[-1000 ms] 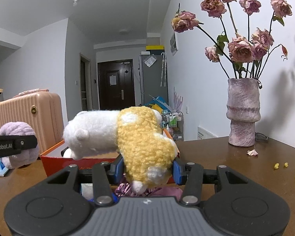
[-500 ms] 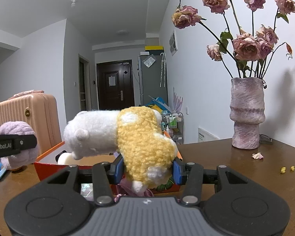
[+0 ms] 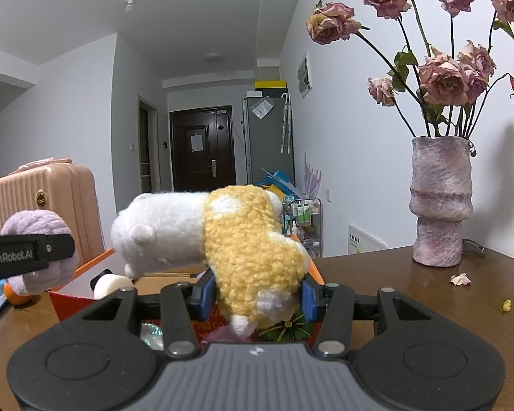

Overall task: Organize soft objects
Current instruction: 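Carry the plush toy and lavender hat over the cardboard box with both tools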

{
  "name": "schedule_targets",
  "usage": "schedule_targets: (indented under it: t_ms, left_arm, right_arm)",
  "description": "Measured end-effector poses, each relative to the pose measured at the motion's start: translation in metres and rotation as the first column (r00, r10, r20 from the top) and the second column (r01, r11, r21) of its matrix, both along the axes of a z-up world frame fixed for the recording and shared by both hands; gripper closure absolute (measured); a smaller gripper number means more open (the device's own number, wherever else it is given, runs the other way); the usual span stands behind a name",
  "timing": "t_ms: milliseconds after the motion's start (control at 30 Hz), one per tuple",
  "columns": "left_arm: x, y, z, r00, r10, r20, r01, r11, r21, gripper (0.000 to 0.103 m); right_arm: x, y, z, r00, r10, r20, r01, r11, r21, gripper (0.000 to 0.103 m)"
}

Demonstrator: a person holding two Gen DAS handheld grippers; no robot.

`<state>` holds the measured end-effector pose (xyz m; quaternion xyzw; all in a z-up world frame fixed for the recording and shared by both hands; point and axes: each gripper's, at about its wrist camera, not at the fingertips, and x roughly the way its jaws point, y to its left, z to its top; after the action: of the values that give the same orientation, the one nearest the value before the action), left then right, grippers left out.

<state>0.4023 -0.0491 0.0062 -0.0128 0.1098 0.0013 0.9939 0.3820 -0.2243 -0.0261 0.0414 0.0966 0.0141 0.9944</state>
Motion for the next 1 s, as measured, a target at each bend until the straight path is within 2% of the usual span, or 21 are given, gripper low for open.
schedule_targets:
  t_ms: [400, 1000]
  left_arm:
    - [0.011, 0.003, -0.002, 1.0, 0.005, 0.003, -0.005, 1.0, -0.001, 0.08]
    - [0.05, 0.0, -0.004, 1.0, 0.023, 0.022, -0.023, 1.0, 0.008, 0.08]
  right_arm:
    - [0.019, 0.0, -0.002, 1.0, -0.007, 0.009, 0.007, 1.0, 0.0, 0.056]
    - [0.053, 0.003, -0.001, 1.0, -0.015, 0.019, 0.015, 1.0, -0.002, 0.056]
